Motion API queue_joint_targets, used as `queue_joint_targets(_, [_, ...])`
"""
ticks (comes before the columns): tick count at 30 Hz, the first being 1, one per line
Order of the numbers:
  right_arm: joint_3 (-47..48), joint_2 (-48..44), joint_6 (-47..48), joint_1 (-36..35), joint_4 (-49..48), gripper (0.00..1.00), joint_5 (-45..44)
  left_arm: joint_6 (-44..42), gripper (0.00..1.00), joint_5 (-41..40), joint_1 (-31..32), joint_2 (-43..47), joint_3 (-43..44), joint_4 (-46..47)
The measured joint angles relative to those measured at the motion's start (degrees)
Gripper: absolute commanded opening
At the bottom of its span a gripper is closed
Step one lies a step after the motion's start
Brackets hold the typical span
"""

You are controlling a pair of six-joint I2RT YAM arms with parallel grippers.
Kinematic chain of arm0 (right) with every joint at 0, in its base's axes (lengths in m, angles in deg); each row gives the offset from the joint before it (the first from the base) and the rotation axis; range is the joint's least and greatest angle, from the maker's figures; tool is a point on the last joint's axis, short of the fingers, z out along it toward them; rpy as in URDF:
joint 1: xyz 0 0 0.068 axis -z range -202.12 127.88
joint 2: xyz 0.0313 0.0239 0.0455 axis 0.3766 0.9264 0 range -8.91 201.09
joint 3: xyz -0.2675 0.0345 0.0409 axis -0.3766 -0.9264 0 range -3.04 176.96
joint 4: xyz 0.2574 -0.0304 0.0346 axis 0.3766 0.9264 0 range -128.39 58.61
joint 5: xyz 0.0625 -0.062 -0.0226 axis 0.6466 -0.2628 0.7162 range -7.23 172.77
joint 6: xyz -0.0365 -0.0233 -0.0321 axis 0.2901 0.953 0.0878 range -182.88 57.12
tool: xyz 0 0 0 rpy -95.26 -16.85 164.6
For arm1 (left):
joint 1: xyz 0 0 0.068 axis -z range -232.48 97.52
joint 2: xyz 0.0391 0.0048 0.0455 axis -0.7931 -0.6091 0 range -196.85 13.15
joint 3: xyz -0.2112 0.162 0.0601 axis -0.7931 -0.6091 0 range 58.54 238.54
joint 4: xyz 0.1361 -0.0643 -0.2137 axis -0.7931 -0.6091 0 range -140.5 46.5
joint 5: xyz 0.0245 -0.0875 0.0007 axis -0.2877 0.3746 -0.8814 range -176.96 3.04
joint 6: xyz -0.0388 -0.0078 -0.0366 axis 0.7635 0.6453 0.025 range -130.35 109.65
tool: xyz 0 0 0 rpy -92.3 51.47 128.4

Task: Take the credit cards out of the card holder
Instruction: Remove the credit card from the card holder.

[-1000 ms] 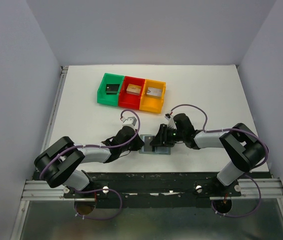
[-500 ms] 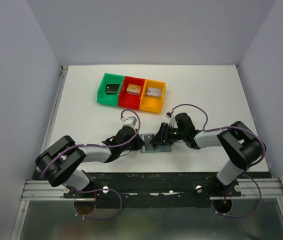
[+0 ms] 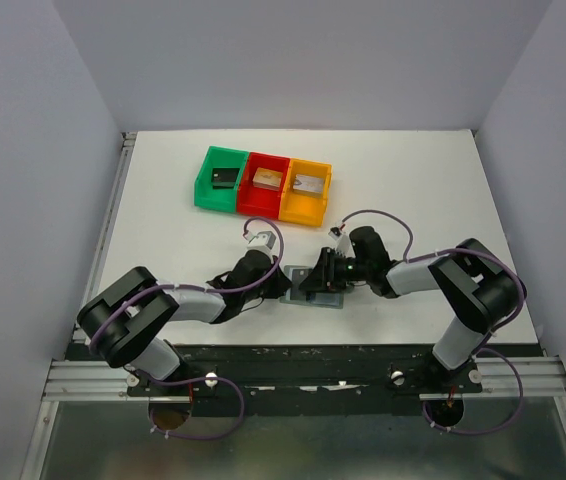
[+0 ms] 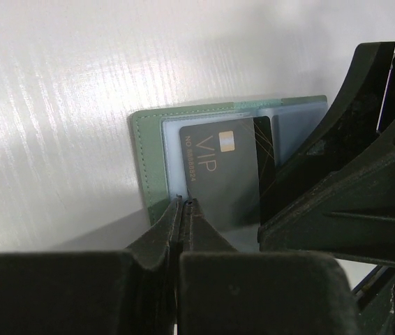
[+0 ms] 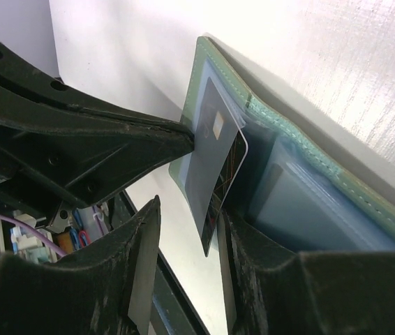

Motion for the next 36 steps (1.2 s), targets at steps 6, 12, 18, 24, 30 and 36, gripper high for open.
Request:
queue_joint_targets(6, [0.02,0.07,-0.11,0.00,0.02,0.45,0.07,-0.33,0.00,0.39,-0.13,-0.26,0.00,0.59])
queue_joint_targets(12, [0.02,0.04,-0.92,-0.02,0.11,0.45,-1.11,-0.46,0.00,0.50,-0.22,-0.24,-0.02,0.63])
queue_joint_targets(18, [0.00,-0.07,-2.10,-0.11,-0.35,0.45,-2.71,-0.42,0.00,0.48,-0.22,-0.13,-0.37,1.05])
queue_joint_targets(24, [-0.02,-0.02,-3.58,-0.11,-3.91,0.44,-2.47,-0.42,0.00,0.48,-0.22,-0.13,-0.37,1.07])
queue_joint_targets(30, [0.02,1.36,-4.44,0.04,-6.75,0.44,-0.72,-0.44,0.00,0.48,-0.22,-0.15,-0.37,1.09])
queue_joint_targets(36, [0.72,2.47,-4.20,0.04,-6.47,0.44,0.46,-0.44,0.00,0.52,-0.22,-0.15,-0.37,1.09])
